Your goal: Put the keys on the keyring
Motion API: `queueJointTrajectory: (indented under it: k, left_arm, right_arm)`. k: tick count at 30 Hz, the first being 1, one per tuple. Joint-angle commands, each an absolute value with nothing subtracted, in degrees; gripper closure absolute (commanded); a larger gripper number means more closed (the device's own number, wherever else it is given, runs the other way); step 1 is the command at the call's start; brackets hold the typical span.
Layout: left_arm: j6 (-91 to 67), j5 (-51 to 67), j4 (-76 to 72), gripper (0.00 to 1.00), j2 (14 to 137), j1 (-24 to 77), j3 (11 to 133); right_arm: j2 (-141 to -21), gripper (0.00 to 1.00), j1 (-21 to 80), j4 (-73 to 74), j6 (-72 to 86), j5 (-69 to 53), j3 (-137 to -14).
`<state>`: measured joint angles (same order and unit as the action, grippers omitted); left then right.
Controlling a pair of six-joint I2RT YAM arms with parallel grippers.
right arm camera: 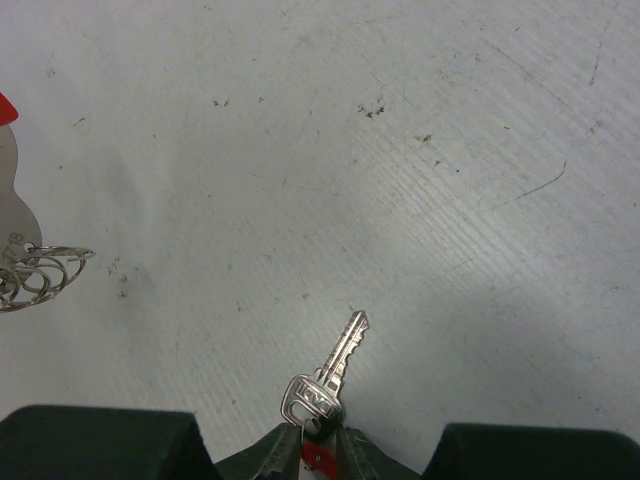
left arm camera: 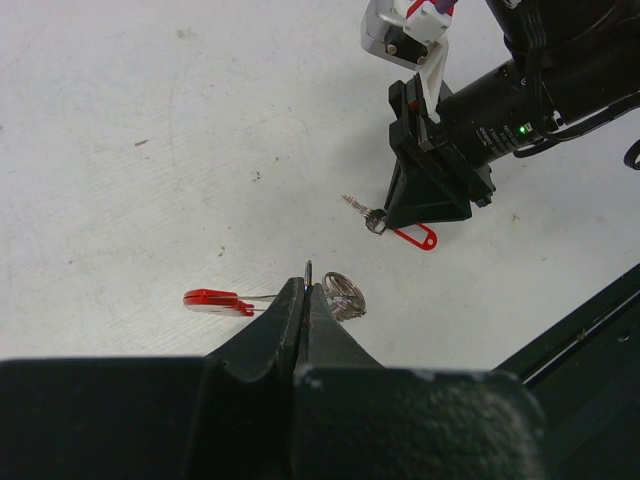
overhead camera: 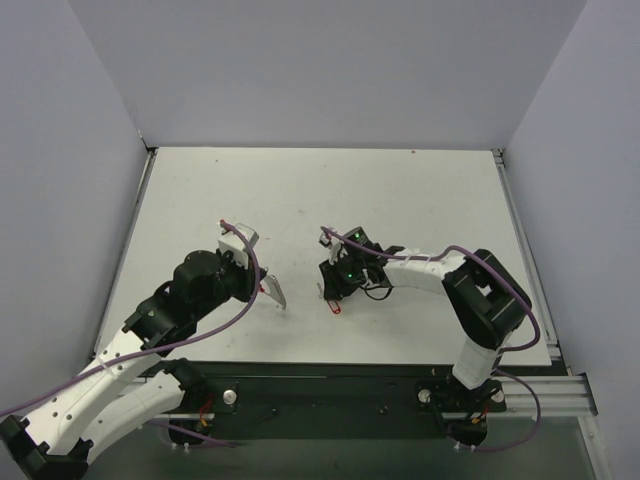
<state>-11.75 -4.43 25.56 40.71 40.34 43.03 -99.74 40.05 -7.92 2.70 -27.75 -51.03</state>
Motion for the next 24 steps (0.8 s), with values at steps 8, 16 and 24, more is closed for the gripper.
queueJointTrajectory:
  k: [8,16,24]
  left_arm:
    - [-11.3,-4.7,23.3,1.00,40.0,40.0,45.8]
    - [-11.3,-4.7,23.3,1.00,39.8,40.0,45.7]
    - [-11.4,-4.7,23.4,1.00,39.5,40.0,45.7]
  right_arm:
    - [-95.3,0.71,41.3,-5.4,2.6,-26.5,-51.1]
    - [-96.0,0.74,41.5,-5.7,3.0,-25.8,-50.7]
    - [-97.8,0.76,42.2,-5.8,3.3,-25.5,-51.1]
